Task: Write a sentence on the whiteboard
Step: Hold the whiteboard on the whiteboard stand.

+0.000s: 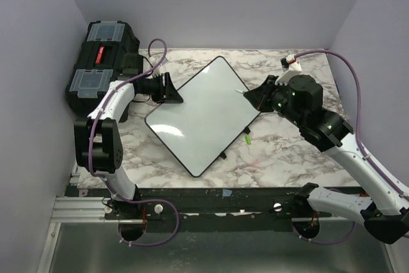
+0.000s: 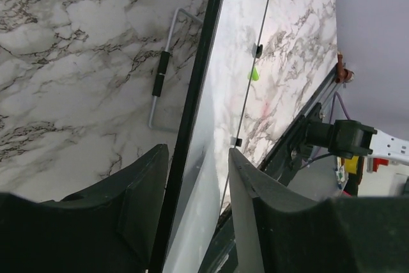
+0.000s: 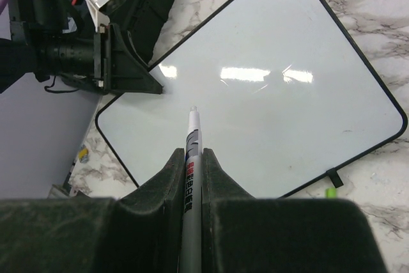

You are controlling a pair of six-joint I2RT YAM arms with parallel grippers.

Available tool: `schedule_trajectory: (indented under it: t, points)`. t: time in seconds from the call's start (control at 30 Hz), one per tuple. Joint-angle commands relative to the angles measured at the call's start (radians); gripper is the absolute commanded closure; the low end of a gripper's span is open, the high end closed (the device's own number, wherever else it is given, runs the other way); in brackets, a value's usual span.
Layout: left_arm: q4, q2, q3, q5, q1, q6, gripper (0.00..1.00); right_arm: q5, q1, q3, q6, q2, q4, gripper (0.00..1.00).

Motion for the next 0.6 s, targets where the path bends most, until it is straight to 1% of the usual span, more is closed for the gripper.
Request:
schedule_trajectory:
  t: [0.0,0.13,0.2,0.4,0.47,0.57]
  points:
    - [-0.031,0.026,0.014,0.066,-0.002,0.035,0.58,-0.027,0.002,-0.014,-0.027,0.001,-0.013,0.99]
    - [-0.036,0.038,0.014,0.068,-0.020,0.046,0.61,-0.037,0.001,-0.018,-0.032,0.003,-0.008,0.99]
    - [-0.043,0.046,0.016,0.067,-0.030,0.053,0.65,-0.046,0.002,-0.025,-0.033,0.001,-0.003,0.99]
    - [-0.054,0.040,0.021,0.066,-0.047,0.067,0.79,-0.070,0.002,-0.039,-0.042,-0.002,-0.001,0.99]
    - [-0.058,0.031,0.023,0.057,-0.054,0.074,0.85,-0.077,0.002,-0.043,-0.044,-0.003,0.002,0.99]
    - [-0.074,0.019,0.032,0.035,-0.069,0.094,0.92,-0.090,0.001,-0.052,-0.048,-0.004,0.005,0.99]
